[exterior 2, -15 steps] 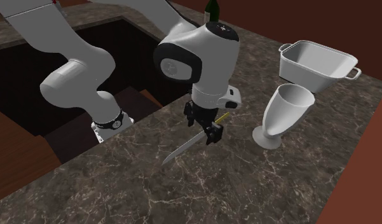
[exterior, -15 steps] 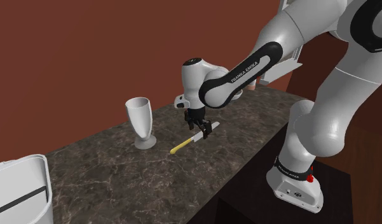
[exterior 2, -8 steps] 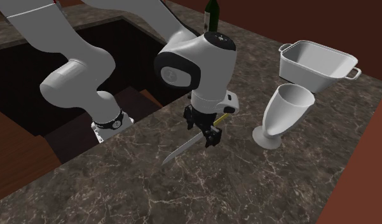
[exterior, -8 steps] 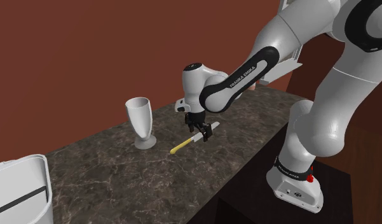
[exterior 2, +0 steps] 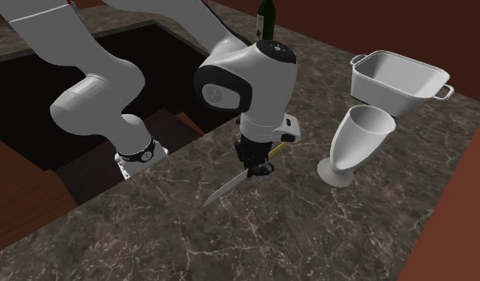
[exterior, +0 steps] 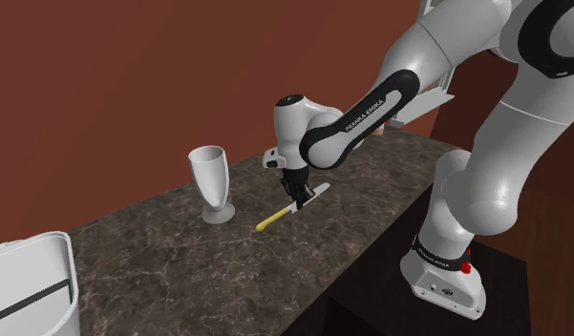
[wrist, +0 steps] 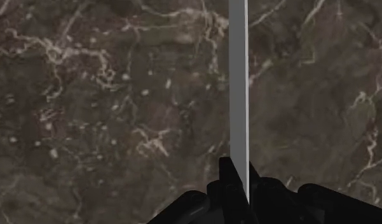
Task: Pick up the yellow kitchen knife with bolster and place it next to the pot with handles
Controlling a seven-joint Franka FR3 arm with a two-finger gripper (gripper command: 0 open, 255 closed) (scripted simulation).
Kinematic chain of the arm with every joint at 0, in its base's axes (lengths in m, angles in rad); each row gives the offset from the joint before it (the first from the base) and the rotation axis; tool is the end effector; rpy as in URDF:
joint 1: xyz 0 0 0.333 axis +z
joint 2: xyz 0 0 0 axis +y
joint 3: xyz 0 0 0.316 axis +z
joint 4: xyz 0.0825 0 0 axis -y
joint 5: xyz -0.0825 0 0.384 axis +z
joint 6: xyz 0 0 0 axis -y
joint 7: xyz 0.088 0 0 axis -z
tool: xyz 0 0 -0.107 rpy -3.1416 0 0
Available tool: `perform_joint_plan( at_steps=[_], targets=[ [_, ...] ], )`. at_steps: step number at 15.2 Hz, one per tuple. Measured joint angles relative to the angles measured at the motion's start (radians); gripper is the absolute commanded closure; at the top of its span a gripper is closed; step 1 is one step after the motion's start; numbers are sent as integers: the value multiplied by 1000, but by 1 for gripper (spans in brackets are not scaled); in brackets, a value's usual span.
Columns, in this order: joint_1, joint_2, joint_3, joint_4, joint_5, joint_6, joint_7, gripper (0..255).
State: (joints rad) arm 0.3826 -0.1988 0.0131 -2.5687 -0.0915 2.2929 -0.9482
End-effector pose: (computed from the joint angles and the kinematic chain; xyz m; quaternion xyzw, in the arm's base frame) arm 0.3929 0.1618 0.3280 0.7617 0.6459 -0.0464 0.0226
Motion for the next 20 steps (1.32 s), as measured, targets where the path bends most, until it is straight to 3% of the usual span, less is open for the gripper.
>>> perform_joint_plan(
  at_steps=[7, 20],
  targets=[
    [0, -10, 0, 6, 1, -16, -2, 255],
    [4, -116, 0, 94, 15, -209, -19, 255]
  ],
)
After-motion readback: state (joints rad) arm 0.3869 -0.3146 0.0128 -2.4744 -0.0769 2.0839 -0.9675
